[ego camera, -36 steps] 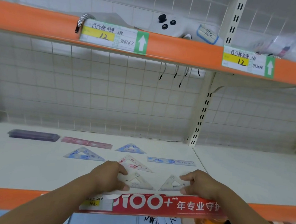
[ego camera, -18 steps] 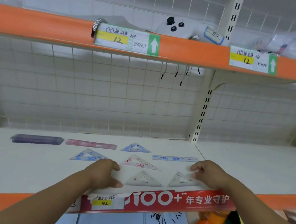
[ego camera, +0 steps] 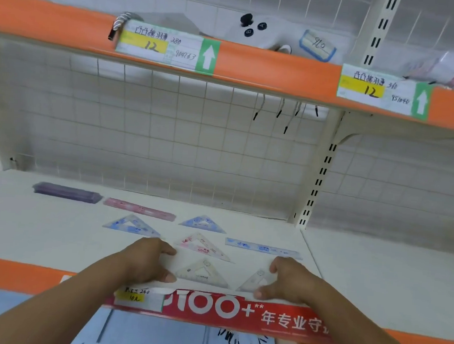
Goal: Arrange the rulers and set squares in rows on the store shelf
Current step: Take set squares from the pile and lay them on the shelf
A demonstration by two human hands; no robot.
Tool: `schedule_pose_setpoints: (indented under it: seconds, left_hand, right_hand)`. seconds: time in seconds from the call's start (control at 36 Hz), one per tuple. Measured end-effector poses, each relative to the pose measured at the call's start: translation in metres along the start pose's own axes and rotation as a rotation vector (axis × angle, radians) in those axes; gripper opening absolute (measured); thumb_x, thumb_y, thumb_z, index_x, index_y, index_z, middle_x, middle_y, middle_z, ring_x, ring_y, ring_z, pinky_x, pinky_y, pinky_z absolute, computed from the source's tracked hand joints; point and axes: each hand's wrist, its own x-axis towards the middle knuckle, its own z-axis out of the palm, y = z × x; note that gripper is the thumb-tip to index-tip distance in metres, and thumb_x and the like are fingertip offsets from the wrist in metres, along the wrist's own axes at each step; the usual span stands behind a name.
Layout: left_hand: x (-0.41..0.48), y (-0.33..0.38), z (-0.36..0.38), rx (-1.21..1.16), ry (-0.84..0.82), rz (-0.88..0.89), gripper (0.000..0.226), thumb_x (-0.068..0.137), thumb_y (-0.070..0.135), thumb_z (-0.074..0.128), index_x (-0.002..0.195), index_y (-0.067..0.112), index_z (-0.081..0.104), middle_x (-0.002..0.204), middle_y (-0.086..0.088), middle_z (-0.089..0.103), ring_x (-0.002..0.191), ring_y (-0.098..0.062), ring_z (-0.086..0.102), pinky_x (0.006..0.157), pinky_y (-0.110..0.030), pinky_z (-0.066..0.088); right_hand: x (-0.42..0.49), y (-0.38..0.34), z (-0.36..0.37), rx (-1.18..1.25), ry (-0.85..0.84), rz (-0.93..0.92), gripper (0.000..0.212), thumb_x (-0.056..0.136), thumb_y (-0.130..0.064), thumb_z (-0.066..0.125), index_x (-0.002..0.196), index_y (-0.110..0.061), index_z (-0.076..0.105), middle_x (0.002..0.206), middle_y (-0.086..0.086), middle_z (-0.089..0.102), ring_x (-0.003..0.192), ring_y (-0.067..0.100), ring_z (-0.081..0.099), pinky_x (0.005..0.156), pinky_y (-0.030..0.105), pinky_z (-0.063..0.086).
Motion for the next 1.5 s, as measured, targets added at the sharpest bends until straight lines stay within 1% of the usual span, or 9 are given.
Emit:
schedule_pose_setpoints:
  seconds: [0.31, 0.47, 0.67, 1.06, 1.14, 1.19, 1.25, 1.36, 1.5]
  left_hand:
    - [0.007, 0.004, -0.006, 0.064, -0.091, -0.015, 0.077, 0.078, 0.042, 0.074, 0.145, 0.031, 0.037, 0.149, 0.007, 0.038, 0.136, -0.016, 0.038, 0.112, -0.028, 0.028]
    - [0.009, 0.006, -0.008, 0.089, -0.102, 0.0, 0.078, 0.079, 0.042, 0.073, 0.146, 0.031, 0.035, 0.149, 0.006, 0.038, 0.135, -0.017, 0.039, 0.114, -0.03, 0.028]
    - [0.007, 0.005, -0.008, 0.096, -0.106, 0.014, 0.078, 0.08, 0.042, 0.073, 0.147, 0.03, 0.035, 0.15, 0.005, 0.038, 0.136, -0.017, 0.038, 0.113, -0.03, 0.028]
    - [0.002, 0.009, -0.01, 0.093, -0.118, 0.021, 0.076, 0.082, 0.042, 0.071, 0.147, 0.029, 0.033, 0.151, 0.004, 0.036, 0.137, -0.018, 0.036, 0.114, -0.03, 0.027]
    - [0.002, 0.008, -0.01, 0.104, -0.121, 0.025, 0.076, 0.082, 0.043, 0.07, 0.147, 0.029, 0.033, 0.151, 0.004, 0.036, 0.137, -0.017, 0.036, 0.114, -0.03, 0.027]
    - [0.002, 0.008, -0.01, 0.105, -0.12, 0.022, 0.076, 0.082, 0.043, 0.071, 0.147, 0.03, 0.033, 0.15, 0.005, 0.036, 0.137, -0.017, 0.036, 0.113, -0.029, 0.027]
    - [0.002, 0.008, -0.01, 0.107, -0.121, 0.021, 0.076, 0.082, 0.043, 0.07, 0.147, 0.03, 0.033, 0.15, 0.005, 0.036, 0.136, -0.017, 0.037, 0.113, -0.03, 0.028]
    - [0.002, 0.009, -0.01, 0.126, -0.128, 0.019, 0.076, 0.083, 0.044, 0.069, 0.148, 0.031, 0.032, 0.15, 0.005, 0.035, 0.137, -0.018, 0.036, 0.113, -0.031, 0.028]
    - [0.0, 0.012, -0.012, 0.144, -0.137, 0.022, 0.075, 0.084, 0.044, 0.067, 0.148, 0.03, 0.031, 0.151, 0.004, 0.034, 0.138, -0.018, 0.034, 0.114, -0.032, 0.026]
  right_hand:
    - [0.008, 0.001, 0.009, -0.034, 0.036, 0.07, 0.056, 0.075, -0.052, 0.073, 0.113, -0.015, 0.057, 0.111, 0.001, 0.061, 0.099, 0.016, 0.059, 0.085, 0.027, 0.05]
    - [0.007, -0.005, 0.008, -0.051, 0.061, 0.083, 0.056, 0.078, -0.044, 0.074, 0.119, -0.015, 0.049, 0.102, -0.003, 0.055, 0.093, 0.013, 0.054, 0.081, 0.025, 0.046]
    - [-0.002, -0.007, 0.006, -0.032, 0.092, 0.014, 0.062, 0.085, -0.038, 0.069, 0.133, -0.021, 0.035, 0.118, 0.0, 0.058, 0.095, 0.014, 0.055, 0.075, 0.025, 0.044]
    - [-0.006, 0.0, -0.001, -0.04, 0.077, -0.068, 0.07, 0.084, -0.045, 0.068, 0.144, -0.021, 0.04, 0.146, -0.003, 0.042, 0.127, 0.015, 0.045, 0.101, 0.024, 0.037]
    - [-0.006, 0.0, -0.001, -0.031, 0.062, -0.037, 0.06, 0.082, -0.04, 0.072, 0.135, -0.021, 0.052, 0.129, -0.003, 0.055, 0.111, 0.012, 0.054, 0.091, 0.022, 0.043]
    - [-0.004, 0.001, 0.0, -0.03, 0.05, -0.034, 0.03, 0.083, -0.034, 0.072, 0.109, -0.027, 0.061, 0.09, -0.011, 0.054, 0.079, 0.003, 0.051, 0.067, 0.017, 0.039]
    - [-0.003, 0.001, 0.0, -0.039, 0.061, -0.017, 0.014, 0.084, -0.032, 0.072, 0.087, -0.028, 0.059, 0.078, -0.012, 0.046, 0.068, 0.001, 0.043, 0.059, 0.016, 0.034]
    - [-0.004, -0.003, 0.0, -0.077, 0.02, 0.012, 0.054, 0.081, -0.041, 0.072, 0.126, -0.016, 0.056, 0.123, 0.0, 0.059, 0.105, 0.014, 0.058, 0.09, 0.026, 0.048]
    - [-0.004, -0.006, 0.001, -0.096, 0.005, 0.06, 0.054, 0.082, -0.035, 0.072, 0.127, -0.015, 0.049, 0.123, 0.002, 0.058, 0.106, 0.015, 0.058, 0.087, 0.025, 0.048]
